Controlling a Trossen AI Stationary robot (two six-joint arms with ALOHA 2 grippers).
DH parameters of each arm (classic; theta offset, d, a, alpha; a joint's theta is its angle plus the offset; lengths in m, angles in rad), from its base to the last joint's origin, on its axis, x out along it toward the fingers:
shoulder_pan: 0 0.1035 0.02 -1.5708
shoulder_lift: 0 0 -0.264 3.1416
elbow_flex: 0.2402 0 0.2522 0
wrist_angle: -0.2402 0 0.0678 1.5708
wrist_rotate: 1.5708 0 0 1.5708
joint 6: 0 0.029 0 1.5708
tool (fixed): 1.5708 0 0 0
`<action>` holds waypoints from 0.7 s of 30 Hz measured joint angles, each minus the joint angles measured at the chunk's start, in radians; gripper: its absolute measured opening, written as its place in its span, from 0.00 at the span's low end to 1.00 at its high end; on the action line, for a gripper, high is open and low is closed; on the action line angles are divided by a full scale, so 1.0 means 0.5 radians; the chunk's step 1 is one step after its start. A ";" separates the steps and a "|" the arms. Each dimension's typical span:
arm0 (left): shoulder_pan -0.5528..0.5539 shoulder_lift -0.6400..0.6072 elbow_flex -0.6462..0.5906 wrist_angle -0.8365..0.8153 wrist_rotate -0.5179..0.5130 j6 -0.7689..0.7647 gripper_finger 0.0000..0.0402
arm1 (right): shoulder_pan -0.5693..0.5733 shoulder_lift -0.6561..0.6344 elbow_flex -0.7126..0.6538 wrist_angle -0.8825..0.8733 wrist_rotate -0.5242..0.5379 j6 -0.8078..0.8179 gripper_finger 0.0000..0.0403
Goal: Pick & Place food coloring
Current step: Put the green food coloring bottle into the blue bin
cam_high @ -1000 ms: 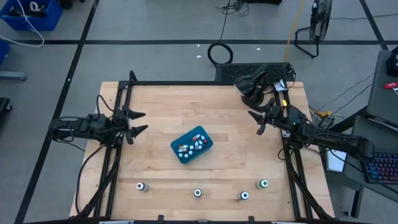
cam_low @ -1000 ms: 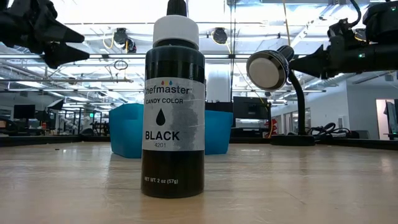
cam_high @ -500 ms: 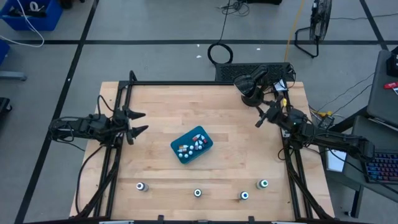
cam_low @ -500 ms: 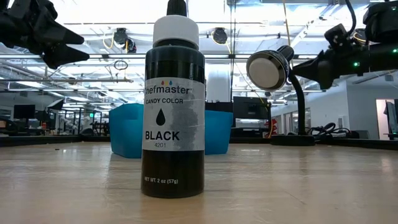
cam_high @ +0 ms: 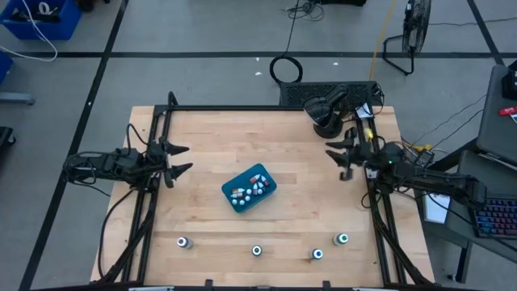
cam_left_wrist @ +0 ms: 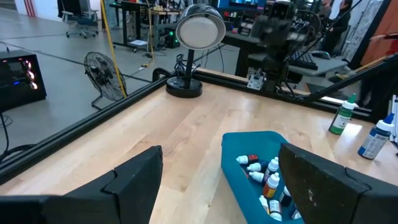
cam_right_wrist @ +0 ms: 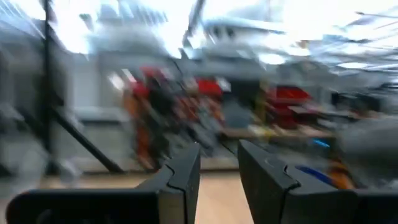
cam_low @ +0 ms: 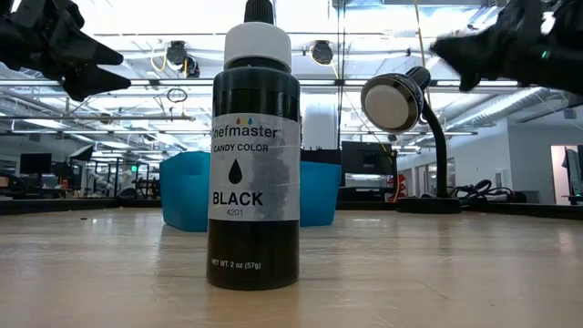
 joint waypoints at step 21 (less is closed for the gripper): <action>0.000 0.000 0.000 0.000 0.001 0.000 0.79 | 0.633 0.544 1.146 -1.898 0.220 1.320 0.29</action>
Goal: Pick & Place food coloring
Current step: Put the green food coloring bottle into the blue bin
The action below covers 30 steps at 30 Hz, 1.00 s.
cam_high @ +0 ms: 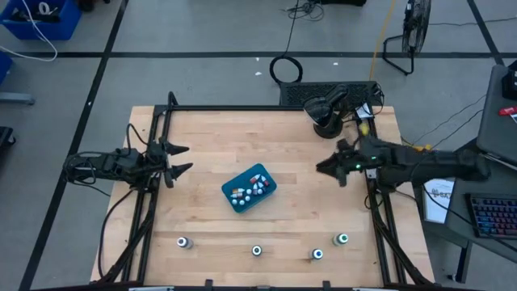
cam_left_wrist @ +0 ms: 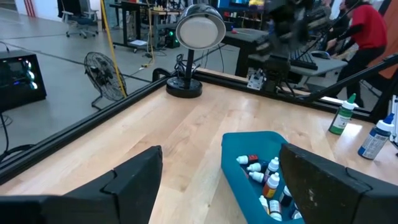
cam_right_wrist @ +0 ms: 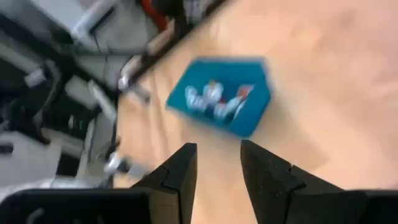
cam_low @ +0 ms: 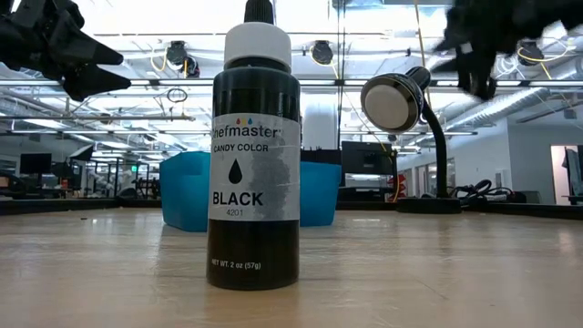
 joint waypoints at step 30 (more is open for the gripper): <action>-0.001 0.001 0.000 -0.002 0.000 -0.001 0.80 | 1.541 1.709 1.476 -1.935 -0.301 2.237 0.43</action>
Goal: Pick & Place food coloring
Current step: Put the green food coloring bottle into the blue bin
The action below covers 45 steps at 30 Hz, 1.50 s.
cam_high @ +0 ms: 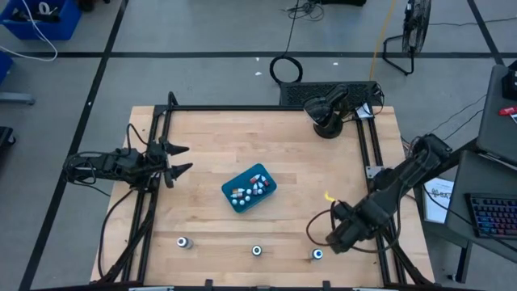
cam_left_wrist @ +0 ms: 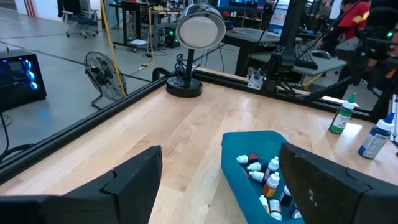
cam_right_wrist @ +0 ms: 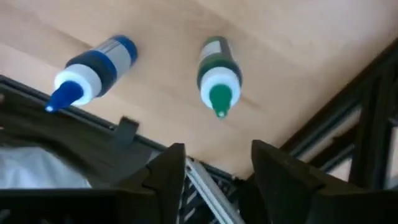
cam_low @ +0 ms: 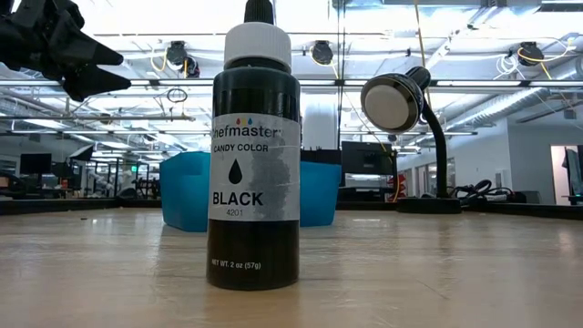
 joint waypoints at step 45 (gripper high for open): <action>0.001 0.000 0.000 -0.001 0.000 0.000 0.79 | 0.057 -0.003 -0.766 0.964 0.234 0.056 0.49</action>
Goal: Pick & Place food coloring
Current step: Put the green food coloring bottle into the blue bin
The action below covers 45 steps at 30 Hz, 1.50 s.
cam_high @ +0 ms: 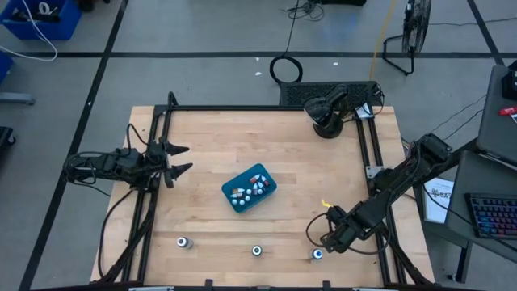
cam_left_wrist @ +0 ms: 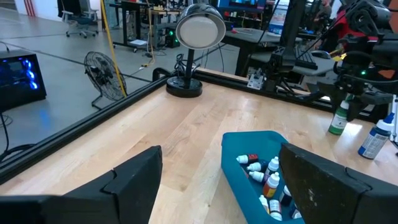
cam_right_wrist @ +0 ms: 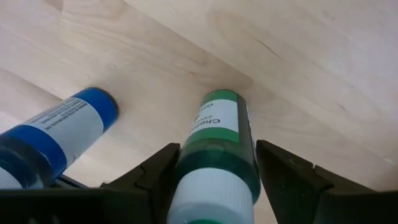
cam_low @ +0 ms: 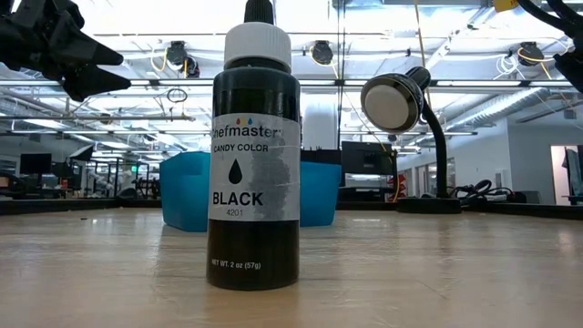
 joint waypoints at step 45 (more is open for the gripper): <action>0.000 -0.001 0.000 0.001 0.000 0.000 0.78 | -1.405 0.302 1.443 -0.241 0.536 -3.262 0.32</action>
